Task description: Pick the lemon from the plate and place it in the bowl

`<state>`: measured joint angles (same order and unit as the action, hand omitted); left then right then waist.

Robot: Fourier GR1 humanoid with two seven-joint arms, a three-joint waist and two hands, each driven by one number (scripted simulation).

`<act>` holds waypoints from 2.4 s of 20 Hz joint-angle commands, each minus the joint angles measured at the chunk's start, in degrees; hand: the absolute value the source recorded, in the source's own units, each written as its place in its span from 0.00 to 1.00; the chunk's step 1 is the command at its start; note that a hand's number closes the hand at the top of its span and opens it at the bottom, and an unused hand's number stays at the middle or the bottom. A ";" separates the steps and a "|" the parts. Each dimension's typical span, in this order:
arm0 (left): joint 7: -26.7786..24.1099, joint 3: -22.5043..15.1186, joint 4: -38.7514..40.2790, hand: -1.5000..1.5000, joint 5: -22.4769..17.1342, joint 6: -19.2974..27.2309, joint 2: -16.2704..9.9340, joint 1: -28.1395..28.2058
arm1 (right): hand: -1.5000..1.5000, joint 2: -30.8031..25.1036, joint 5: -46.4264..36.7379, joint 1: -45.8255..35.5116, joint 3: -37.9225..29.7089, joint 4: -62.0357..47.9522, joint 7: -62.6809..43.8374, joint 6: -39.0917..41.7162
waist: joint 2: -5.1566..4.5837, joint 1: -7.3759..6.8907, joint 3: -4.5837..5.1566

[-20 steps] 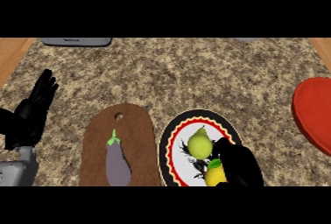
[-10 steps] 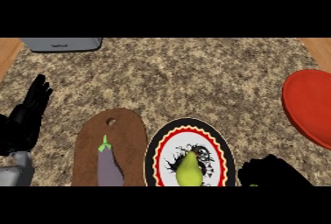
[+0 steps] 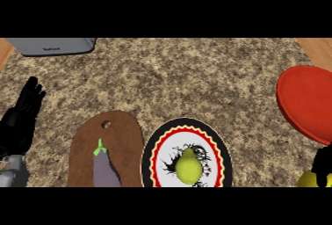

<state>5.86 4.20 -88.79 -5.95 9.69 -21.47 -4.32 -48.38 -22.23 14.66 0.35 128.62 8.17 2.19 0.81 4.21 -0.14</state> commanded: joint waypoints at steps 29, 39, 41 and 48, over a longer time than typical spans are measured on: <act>1.29 -1.19 1.60 0.50 2.20 -4.64 2.91 -6.59 | 1.00 -3.31 -5.03 -39.15 -3.62 -78.22 24.16 10.23 | -1.84 -7.36 0.09; 1.35 -1.05 2.21 0.50 3.58 -4.10 3.45 -7.85 | 0.00 -0.02 -2.46 -49.63 -5.54 -102.05 43.41 21.58 | -1.73 -6.87 -0.10; 3.54 -0.82 1.42 0.50 3.38 -4.05 2.80 -8.73 | 0.00 0.82 4.39 -52.23 -10.24 -103.45 39.96 28.74 | -1.54 -6.86 -0.13; 1.06 -0.75 0.95 0.50 3.16 -4.13 3.71 -5.85 | 0.00 -4.39 17.42 -54.94 -20.40 -112.60 33.31 42.30 | -1.71 -6.59 -0.21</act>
<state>7.11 3.16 -87.24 -2.28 5.98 -17.68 -10.55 -49.25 -10.35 -38.37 -15.51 21.44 39.81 30.51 -0.78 -2.29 -0.30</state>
